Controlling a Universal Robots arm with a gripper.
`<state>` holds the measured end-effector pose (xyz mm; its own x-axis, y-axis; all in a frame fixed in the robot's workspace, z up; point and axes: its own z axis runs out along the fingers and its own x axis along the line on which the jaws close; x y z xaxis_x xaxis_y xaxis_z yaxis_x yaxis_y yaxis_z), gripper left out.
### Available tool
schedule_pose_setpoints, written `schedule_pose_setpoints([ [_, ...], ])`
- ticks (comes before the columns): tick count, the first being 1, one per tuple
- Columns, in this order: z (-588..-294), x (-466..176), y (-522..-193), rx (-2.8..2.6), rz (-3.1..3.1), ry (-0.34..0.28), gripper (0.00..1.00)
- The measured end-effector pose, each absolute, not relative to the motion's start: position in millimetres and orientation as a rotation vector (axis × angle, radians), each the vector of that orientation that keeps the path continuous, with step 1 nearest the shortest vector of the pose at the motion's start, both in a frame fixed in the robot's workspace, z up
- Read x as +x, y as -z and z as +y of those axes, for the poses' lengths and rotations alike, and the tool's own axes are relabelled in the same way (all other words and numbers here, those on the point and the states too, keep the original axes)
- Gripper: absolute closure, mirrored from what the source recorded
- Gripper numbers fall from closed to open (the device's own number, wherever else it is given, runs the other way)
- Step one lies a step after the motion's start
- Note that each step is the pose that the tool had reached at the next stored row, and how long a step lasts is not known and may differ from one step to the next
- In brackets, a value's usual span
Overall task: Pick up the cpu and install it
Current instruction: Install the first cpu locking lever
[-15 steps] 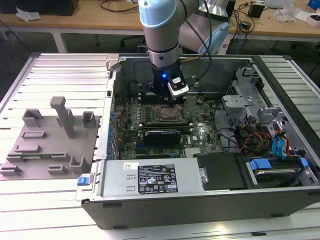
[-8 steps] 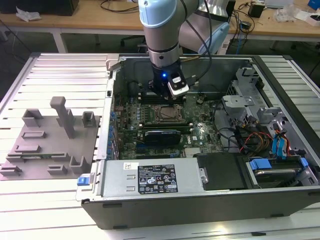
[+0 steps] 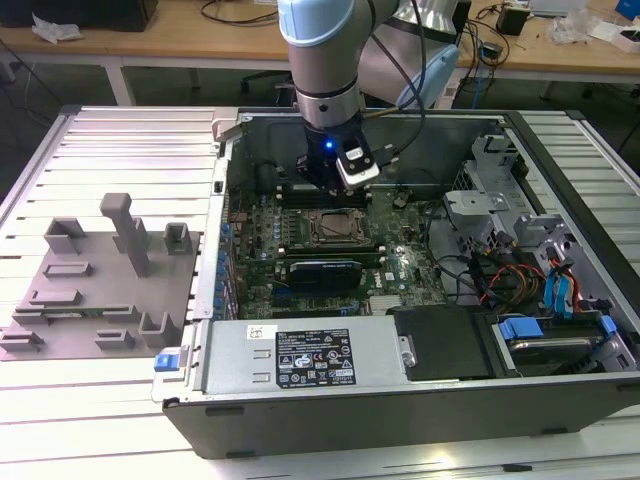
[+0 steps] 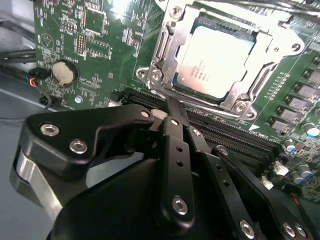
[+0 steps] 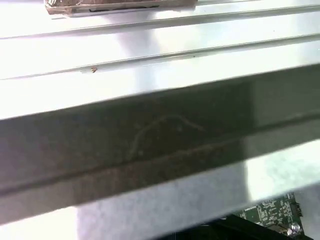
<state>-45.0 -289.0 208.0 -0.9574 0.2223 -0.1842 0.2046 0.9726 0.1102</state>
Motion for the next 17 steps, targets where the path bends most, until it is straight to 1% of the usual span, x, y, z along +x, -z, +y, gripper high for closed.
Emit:
schedule_pose_setpoints([
  [2,-289.0,-44.8,-208.2,0.326,2.931,-0.099,0.89],
  [3,-289.0,-44.5,-208.4,0.332,2.94,-0.064,0.89],
  [6,-289.1,-44.4,-209.2,0.334,2.948,-0.036,0.89],
  [17,-294.6,-44.4,-219.7,0.34,2.948,-0.03,0.89],
])
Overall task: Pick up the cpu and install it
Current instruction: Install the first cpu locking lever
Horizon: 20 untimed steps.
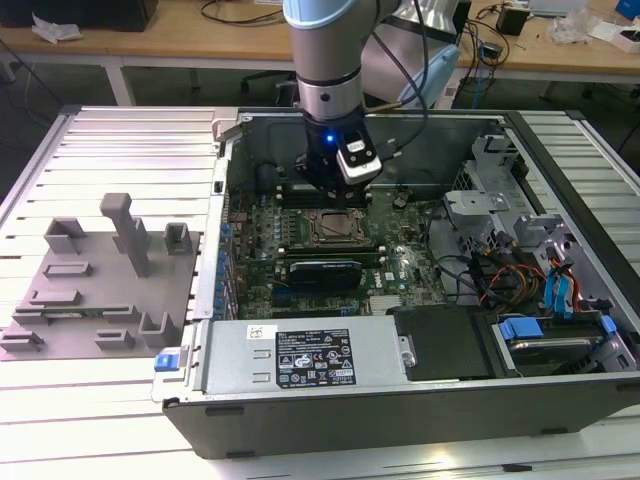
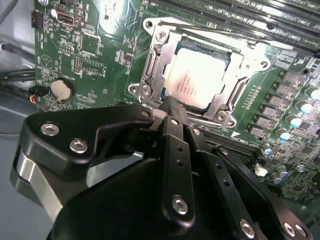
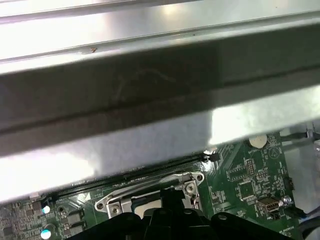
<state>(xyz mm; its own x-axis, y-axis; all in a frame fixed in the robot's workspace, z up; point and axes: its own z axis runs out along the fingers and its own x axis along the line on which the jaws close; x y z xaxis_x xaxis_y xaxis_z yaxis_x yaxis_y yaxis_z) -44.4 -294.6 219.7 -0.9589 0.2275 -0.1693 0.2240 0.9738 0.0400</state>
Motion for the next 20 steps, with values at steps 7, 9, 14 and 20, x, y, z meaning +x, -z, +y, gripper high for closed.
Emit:
schedule_pose_setpoints([
  [7,-308.3,-44.4,-219.8,0.343,2.953,-0.029,0.89],
  [9,-312.5,-44.4,-219.8,0.344,2.956,-0.029,0.89],
  [14,-319.0,-43.6,-219.8,0.351,2.995,-0.007,0.89],
  [20,-319.8,-36.6,-219.9,0.357,3.067,0.038,0.89],
])
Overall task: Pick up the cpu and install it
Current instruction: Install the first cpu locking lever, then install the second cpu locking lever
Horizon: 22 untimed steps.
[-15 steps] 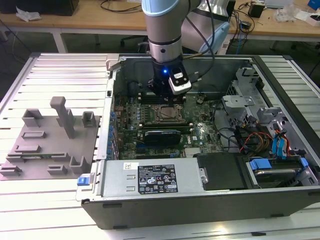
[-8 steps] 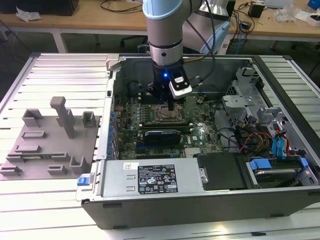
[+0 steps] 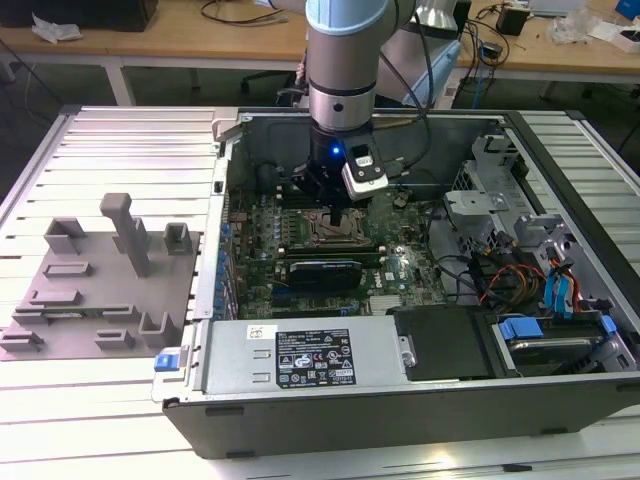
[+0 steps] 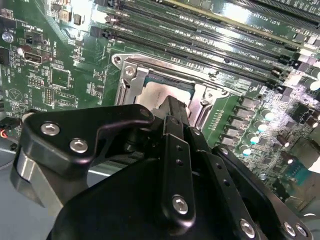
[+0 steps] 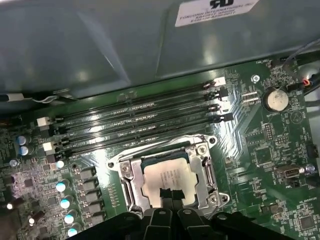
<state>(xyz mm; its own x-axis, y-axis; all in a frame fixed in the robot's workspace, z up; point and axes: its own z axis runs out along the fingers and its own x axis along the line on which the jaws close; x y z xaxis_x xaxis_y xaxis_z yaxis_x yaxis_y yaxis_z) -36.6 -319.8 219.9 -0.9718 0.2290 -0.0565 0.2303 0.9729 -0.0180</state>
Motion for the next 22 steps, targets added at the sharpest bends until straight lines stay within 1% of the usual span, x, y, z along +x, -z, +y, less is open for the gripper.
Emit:
schedule_pose_setpoints([
  [11,-319.7,-34.8,-217.6,0.028,3.086,0.03,0.89],
  [17,-319.7,-34.5,-238.9,0.009,3.086,0.03,0.89],
  [22,-319.7,-34.5,-239.5,0.009,3.086,0.032,0.89],
])
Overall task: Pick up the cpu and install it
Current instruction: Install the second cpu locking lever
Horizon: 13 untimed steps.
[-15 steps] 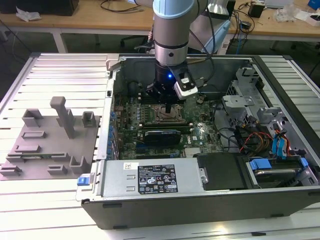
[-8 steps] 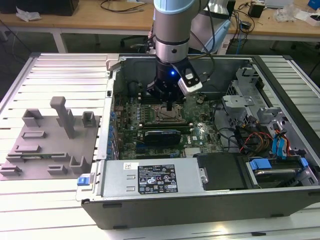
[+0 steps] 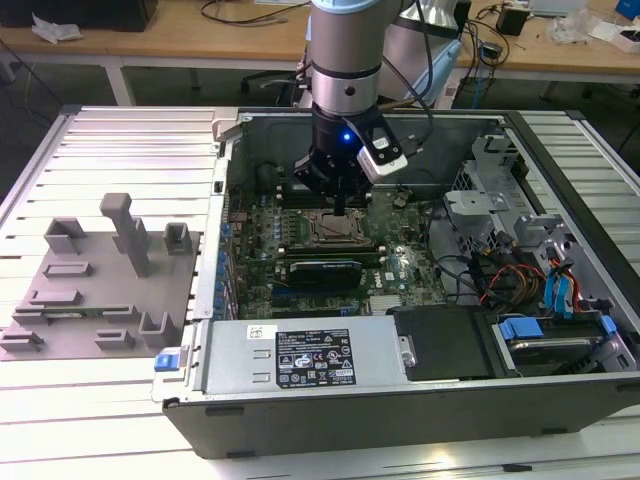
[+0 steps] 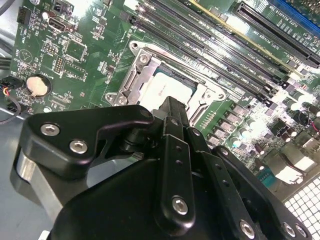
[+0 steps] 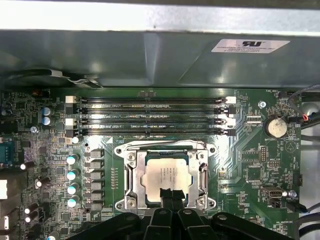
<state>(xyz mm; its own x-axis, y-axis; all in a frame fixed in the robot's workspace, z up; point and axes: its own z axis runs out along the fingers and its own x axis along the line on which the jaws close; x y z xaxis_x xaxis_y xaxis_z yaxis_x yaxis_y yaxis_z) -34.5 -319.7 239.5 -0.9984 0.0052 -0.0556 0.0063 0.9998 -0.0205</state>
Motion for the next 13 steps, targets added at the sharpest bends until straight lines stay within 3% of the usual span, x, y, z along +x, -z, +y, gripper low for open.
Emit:
schedule_pose_setpoints([
  [10,-319.7,-34.5,-239.5,0.009,3.086,0.033,0.89],
  [13,-342.6,-37.0,-239.4,0.009,3.086,0.033,0.89],
])
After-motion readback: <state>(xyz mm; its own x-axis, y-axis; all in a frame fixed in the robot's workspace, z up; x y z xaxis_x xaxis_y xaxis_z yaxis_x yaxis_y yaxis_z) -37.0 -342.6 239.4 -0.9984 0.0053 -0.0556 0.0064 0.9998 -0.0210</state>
